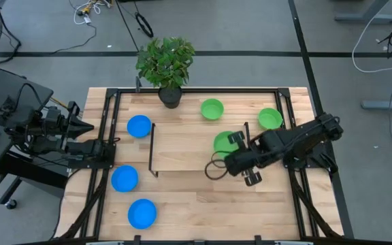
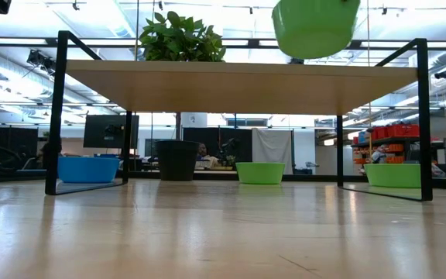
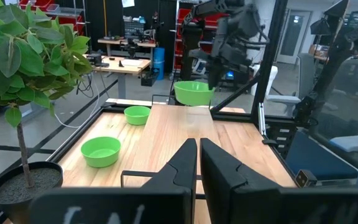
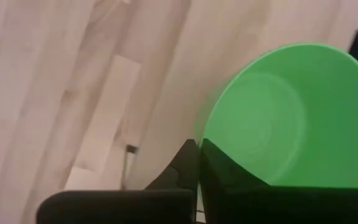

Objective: Pick & Place Mini bowls
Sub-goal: Put the bottom green bowl on the shelf

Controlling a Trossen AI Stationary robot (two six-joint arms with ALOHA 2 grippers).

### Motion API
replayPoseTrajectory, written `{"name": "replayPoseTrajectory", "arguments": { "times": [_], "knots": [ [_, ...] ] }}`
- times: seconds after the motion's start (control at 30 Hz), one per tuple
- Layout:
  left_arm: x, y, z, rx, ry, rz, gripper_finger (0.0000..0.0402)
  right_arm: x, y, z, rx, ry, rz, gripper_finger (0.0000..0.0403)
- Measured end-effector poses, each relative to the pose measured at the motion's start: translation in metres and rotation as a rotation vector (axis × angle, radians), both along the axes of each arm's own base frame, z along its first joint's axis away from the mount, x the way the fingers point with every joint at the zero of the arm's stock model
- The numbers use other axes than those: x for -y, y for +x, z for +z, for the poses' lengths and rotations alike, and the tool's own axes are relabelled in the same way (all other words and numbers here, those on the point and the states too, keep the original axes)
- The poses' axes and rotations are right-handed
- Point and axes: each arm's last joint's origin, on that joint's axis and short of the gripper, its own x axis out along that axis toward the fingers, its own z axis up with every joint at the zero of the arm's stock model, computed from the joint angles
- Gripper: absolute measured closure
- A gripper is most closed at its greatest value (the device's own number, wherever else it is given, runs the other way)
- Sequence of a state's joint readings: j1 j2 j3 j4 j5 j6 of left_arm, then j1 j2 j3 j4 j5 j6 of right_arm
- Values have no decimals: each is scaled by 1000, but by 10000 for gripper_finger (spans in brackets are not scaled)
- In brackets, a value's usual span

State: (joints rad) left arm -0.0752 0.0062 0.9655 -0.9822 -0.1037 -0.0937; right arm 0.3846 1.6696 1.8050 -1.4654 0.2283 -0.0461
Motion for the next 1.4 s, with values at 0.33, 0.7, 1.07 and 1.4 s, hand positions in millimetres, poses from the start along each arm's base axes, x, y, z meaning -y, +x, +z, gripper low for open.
{"name": "replayPoseTrajectory", "arguments": {
  "times": [0.33,0.7,1.07,1.4],
  "knots": [
    [0,0,0,1,0,0,378,29,12,2,22,-12,-21,402],
    [0,0,0,0,0,0,378,33,16,-22,-23,-14,-45,402],
    [0,0,0,-1,0,0,378,29,20,-37,-33,59,-39,402],
    [0,0,0,0,0,0,378,29,20,-38,-31,78,-83,402]
  ]
}}
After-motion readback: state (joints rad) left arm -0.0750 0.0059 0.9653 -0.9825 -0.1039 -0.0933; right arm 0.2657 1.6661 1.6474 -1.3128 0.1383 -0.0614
